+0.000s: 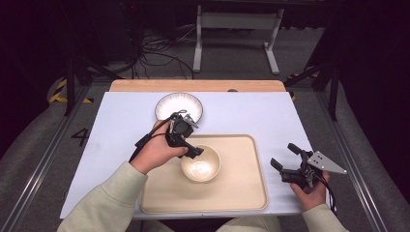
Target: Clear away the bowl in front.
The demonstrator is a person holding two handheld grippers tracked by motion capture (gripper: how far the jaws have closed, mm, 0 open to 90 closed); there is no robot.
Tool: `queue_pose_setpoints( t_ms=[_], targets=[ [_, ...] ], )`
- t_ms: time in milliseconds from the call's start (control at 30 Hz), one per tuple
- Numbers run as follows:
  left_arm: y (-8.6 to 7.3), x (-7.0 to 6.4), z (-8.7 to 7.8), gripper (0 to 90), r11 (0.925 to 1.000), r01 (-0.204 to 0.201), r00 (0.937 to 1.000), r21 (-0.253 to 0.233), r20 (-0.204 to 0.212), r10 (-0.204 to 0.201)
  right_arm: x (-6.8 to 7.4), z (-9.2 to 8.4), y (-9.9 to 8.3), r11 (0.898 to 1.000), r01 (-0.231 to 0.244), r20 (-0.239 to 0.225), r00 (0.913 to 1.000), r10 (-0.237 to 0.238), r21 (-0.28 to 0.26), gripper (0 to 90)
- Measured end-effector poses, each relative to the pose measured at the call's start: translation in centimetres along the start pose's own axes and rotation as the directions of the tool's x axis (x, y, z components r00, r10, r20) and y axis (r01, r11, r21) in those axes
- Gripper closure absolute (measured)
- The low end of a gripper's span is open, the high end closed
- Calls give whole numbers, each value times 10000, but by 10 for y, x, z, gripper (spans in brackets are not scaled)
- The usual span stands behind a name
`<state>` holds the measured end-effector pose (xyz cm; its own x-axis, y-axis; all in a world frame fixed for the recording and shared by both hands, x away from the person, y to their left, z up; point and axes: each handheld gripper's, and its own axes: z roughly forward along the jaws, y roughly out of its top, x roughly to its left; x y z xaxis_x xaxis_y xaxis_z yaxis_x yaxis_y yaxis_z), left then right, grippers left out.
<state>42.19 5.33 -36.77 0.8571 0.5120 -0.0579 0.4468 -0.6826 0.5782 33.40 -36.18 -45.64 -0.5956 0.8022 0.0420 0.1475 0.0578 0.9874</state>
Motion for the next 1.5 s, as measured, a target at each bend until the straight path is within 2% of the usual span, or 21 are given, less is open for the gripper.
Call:
queue_pose_setpoints(
  t_ms=[167,200,267,367,467,500,567,833,1067,1200,1267,1333,1367,1400,1433,1467,1500],
  targets=[
    [-7,-5,-11,191,9991,14,9999,-424,-129,-19,-1,0,0,10000,-87,-36,10000,87,4,46],
    [-9,-5,-14,187,9986,-102,9997,-523,-224,91,-1,0,0,10000,-78,-35,10000,78,18,46],
    [-12,-7,-16,173,9976,22,9996,-691,-264,-40,-2,0,0,9999,-135,-50,9999,135,25,46],
    [-21,-9,-27,164,9940,-176,9988,-1076,-484,124,-3,2,1,9994,-313,-66,9995,314,149,47],
    [-33,-9,-36,153,9868,-309,9975,-1587,-678,203,-5,3,1,9982,-554,-74,9984,556,245,57],
    [-33,-9,-36,152,9868,-309,9975,-1587,-678,203,-5,3,1,9982,-554,-74,9984,556,245,57],
    [-43,-9,-42,151,9815,-286,9965,-1891,-819,133,-6,3,2,9974,-645,-59,9979,647,312,62],
    [-76,-2,-56,144,9596,228,9931,-2803,-1041,-540,-5,3,2,9985,-489,-84,9988,492,253,75],
    [-104,4,-63,142,9235,592,9850,-3789,-1278,-1156,-3,4,2,9992,-117,-313,9994,129,388,101],
    [-122,7,-66,140,9018,713,9796,-4262,-1402,-1437,-3,4,2,9993,-73,-321,9994,85,375,100],
    [-132,9,-67,139,8869,802,9766,-4550,-1423,-1614,-2,3,2,9994,-87,-296,9995,97,347,100],
    [-140,11,-67,140,8773,811,9742,-4730,-1483,-1700,-2,3,2,9995,-50,-280,9996,60,323,100],
    [-145,12,-66,140,8686,863,9718,-4879,-1508,-1813,-2,3,2,9995,-27,-280,9996,36,329,100],
    [-150,14,-66,140,8562,980,9688,-5072,-1483,-1987,-2,3,2,9995,-5,-271,9996,14,326,100],
    [-155,15,-65,140,8407,1162,9656,-5288,-1382,-2203,-2,3,2,9994,11,-277,9996,-1,338,100],
    [-160,16,-63,140,8293,1255,9630,-5446,-1341,-2337,-2,3,2,9994,44,-258,9997,-36,329,104],
    [-164,16,-62,141,8241,1326,9606,-5508,-1334,-2438,-2,3,3,9995,111,-231,9997,-104,309,105]
  ],
)
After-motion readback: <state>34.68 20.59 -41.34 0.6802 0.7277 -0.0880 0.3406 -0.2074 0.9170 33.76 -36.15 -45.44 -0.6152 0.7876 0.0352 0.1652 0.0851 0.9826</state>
